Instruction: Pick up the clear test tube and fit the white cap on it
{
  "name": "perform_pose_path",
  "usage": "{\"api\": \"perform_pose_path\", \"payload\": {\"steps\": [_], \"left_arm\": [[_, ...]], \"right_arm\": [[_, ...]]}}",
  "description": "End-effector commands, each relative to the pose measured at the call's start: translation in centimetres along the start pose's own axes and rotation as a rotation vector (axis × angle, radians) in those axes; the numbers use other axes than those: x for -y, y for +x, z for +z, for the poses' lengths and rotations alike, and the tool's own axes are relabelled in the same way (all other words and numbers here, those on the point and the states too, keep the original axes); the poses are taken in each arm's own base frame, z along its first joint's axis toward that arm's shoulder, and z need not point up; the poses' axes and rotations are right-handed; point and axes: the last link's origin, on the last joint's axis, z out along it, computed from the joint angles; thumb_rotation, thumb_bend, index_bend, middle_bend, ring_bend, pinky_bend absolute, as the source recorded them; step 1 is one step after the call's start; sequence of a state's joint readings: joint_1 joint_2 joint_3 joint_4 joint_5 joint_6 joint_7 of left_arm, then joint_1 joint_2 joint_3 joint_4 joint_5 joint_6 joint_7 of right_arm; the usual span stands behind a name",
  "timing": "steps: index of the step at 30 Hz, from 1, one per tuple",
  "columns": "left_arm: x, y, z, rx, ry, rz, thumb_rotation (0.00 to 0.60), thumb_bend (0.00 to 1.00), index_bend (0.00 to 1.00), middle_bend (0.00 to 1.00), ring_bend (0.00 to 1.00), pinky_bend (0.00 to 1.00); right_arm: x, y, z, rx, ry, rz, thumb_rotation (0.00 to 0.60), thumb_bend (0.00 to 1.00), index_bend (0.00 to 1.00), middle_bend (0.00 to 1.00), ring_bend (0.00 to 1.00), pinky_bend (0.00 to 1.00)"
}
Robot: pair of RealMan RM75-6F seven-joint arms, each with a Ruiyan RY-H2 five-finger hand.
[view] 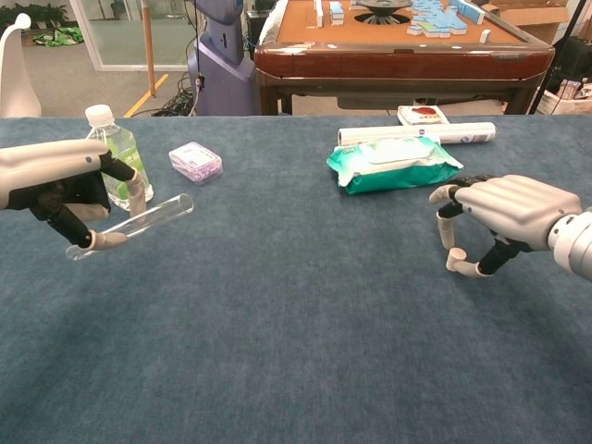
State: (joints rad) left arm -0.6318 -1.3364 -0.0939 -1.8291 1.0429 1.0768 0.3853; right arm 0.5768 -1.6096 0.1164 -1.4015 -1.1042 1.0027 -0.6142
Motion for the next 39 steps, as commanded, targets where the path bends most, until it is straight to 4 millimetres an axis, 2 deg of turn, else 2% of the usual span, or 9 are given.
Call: {"api": "perform_pose_path", "payload": {"steps": [1, 25, 34, 39], "left_arm": [[0.1, 0.0, 0.0, 0.002, 0.002, 0.0, 0.6, 0.32, 0.58, 1.0, 1.0, 1.0], [0.6, -0.3, 0.2, 0.015, 0.021, -0.003, 0.6, 0.32, 0.58, 1.0, 1.0, 1.0], [0.8, 0.1, 0.5, 0.02, 0.031, -0.023, 0.6, 0.32, 0.58, 1.0, 1.0, 1.0], [1.3, 0.8, 1.0, 0.027, 0.047, -0.04, 0.6, 0.32, 0.58, 1.0, 1.0, 1.0]], "right_arm": [[0.0, 0.0, 0.1, 0.0, -0.001, -0.001, 0.6, 0.29, 0.48, 0.13, 0.0, 0.0], [0.3, 0.3, 0.3, 0.018, -0.006, 0.001, 0.6, 0.3, 0.54, 0.14, 0.0, 0.0], [-0.3, 1.6, 0.1, -0.004, -0.014, 0.027, 0.6, 0.34, 0.57, 0.17, 0.0, 0.0], [0.0, 4.0, -0.6, -0.029, 0.02, 0.131, 0.6, 0.34, 0.58, 0.18, 0.0, 0.0]]}}
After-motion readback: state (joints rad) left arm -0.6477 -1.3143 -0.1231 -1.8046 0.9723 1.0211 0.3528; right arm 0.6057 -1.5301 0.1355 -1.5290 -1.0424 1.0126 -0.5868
